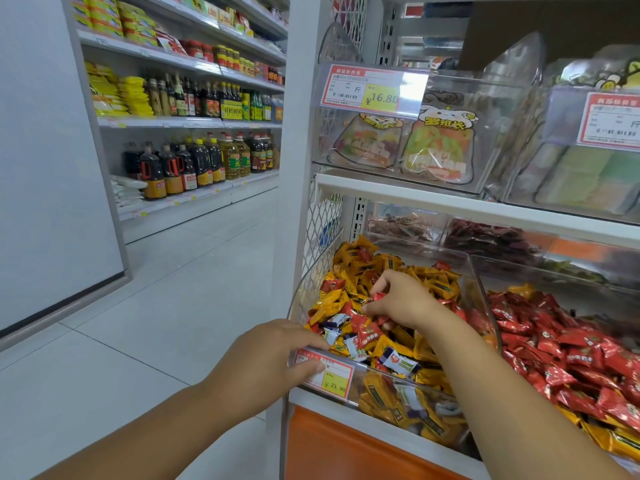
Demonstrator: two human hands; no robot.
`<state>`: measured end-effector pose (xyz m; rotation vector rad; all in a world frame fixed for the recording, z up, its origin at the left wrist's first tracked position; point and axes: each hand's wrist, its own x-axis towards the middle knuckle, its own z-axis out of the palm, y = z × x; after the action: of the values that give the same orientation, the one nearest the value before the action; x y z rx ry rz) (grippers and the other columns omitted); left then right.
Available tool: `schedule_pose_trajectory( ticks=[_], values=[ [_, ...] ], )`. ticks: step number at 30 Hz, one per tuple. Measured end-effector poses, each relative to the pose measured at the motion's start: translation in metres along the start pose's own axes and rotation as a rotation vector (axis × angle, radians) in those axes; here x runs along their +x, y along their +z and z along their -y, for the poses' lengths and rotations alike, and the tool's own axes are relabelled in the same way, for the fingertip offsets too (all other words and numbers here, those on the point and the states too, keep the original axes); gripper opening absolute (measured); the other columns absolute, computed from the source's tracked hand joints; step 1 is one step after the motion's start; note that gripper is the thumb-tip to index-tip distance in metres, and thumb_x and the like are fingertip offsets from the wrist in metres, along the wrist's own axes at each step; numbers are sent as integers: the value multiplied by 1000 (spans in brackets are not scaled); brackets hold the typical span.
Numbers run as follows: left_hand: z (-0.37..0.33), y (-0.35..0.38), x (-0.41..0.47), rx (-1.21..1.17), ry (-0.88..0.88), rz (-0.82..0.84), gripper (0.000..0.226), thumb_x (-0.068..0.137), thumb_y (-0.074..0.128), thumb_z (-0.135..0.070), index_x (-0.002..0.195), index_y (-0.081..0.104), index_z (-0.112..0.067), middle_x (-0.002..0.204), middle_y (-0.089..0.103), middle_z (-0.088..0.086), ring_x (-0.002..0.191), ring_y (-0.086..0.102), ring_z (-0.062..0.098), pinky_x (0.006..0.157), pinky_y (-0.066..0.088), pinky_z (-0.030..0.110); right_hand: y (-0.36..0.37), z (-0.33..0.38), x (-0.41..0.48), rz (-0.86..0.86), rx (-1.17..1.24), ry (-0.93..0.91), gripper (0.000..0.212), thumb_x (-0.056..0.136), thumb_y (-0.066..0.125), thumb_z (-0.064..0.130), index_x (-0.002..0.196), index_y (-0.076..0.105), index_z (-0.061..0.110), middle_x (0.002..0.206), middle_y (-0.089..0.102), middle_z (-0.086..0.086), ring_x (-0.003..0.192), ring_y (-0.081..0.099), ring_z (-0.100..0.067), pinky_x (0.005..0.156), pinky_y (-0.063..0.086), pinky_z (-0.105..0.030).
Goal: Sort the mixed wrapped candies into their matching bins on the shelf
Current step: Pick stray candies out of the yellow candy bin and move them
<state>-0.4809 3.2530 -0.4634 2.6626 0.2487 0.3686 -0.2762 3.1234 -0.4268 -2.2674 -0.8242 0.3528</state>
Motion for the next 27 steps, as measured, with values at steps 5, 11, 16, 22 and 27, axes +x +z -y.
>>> schedule_pose_trajectory(
  ticks=[5, 11, 16, 22, 27],
  values=[
    [1, 0, 0, 14, 6, -3, 34, 89, 58, -48, 123, 56, -47, 122, 55, -23, 107, 45, -6, 74, 36, 2, -10, 5, -6, -25, 133, -22, 22, 80, 76, 8, 88, 57, 12, 87, 62, -12, 43, 55, -12, 45, 48, -24],
    [0, 0, 1, 12, 0, 0, 33, 89, 59, -47, 123, 57, -47, 121, 55, -23, 105, 46, -5, 71, 37, 1, -21, 10, -22, 12, 55, -67, 12, 91, 62, 9, 99, 63, 18, 91, 68, -16, 54, 62, -15, 43, 47, -20],
    [-2, 0, 0, 18, 3, -1, 33, 90, 58, -47, 123, 57, -46, 123, 55, -23, 106, 45, -6, 73, 36, 2, -4, 18, -24, 13, -79, -150, 11, 93, 60, 10, 96, 59, 21, 86, 65, -4, 63, 64, -15, 48, 52, -23],
    [-2, 0, 0, 27, 3, -1, 33, 90, 57, -48, 123, 56, -48, 122, 55, -25, 103, 44, -8, 72, 36, 1, 28, 14, -15, 94, -326, -156, 25, 88, 57, 2, 86, 46, 25, 97, 55, 2, 85, 51, -16, 65, 40, -27],
    [-1, 0, -1, 5, 5, -4, 32, 91, 57, -46, 123, 56, -47, 120, 55, -23, 108, 45, -6, 81, 42, 7, 29, 12, -12, 64, -312, -156, 25, 89, 62, 8, 94, 42, 23, 96, 57, -6, 80, 54, -22, 68, 45, -36]
  ],
)
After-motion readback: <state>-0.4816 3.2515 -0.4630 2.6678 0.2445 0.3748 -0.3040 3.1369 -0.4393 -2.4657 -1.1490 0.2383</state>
